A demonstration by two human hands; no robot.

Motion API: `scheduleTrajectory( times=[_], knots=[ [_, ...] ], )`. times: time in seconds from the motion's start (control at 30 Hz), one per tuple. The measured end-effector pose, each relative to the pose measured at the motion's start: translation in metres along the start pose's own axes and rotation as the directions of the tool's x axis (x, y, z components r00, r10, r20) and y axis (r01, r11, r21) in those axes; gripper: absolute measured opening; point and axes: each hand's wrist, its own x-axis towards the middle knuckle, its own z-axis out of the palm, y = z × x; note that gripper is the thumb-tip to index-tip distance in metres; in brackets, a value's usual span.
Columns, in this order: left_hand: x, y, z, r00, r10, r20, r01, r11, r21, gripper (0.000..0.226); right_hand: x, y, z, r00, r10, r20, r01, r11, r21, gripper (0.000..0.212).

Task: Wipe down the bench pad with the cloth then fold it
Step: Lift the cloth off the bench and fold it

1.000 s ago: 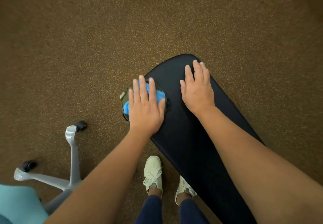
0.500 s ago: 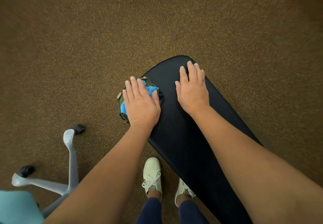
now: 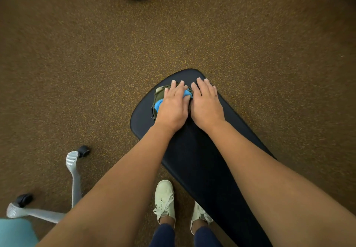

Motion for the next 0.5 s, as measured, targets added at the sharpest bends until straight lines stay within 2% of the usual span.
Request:
scheduleTrajectory(
  times=[0.1,0.2,0.3,0.37,0.43,0.5],
  knots=[
    [0.001,0.015,-0.002,1.000,-0.010,0.024,0.013,0.992,-0.125,0.042,-0.003,0.008,-0.010,0.998,0.003,-0.059,0.005,0.993,0.121,0.050],
    [-0.001,0.034,-0.004,0.998,0.033,-0.060,-0.046,0.975,-0.216,0.034,-0.006,0.014,-0.021,0.992,0.055,-0.110,-0.020,0.953,0.301,0.045],
    [0.001,0.059,-0.005,0.989,-0.108,-0.100,0.056,0.903,-0.426,0.028,-0.008,0.016,-0.035,0.972,0.182,-0.149,-0.079,0.849,0.522,0.040],
    [0.003,0.076,-0.005,0.975,-0.217,-0.051,0.138,0.765,-0.629,0.026,-0.009,0.016,-0.047,0.957,0.253,-0.139,-0.115,0.775,0.621,0.038],
    [0.002,0.096,-0.005,0.954,-0.290,0.082,0.236,0.550,-0.801,0.030,-0.010,0.016,-0.060,0.946,0.311,-0.096,-0.167,0.718,0.676,0.040],
    [0.001,0.113,-0.005,0.923,-0.309,0.232,0.336,0.345,-0.877,0.040,-0.012,0.019,-0.070,0.933,0.354,-0.069,-0.217,0.702,0.678,0.043]
  ],
)
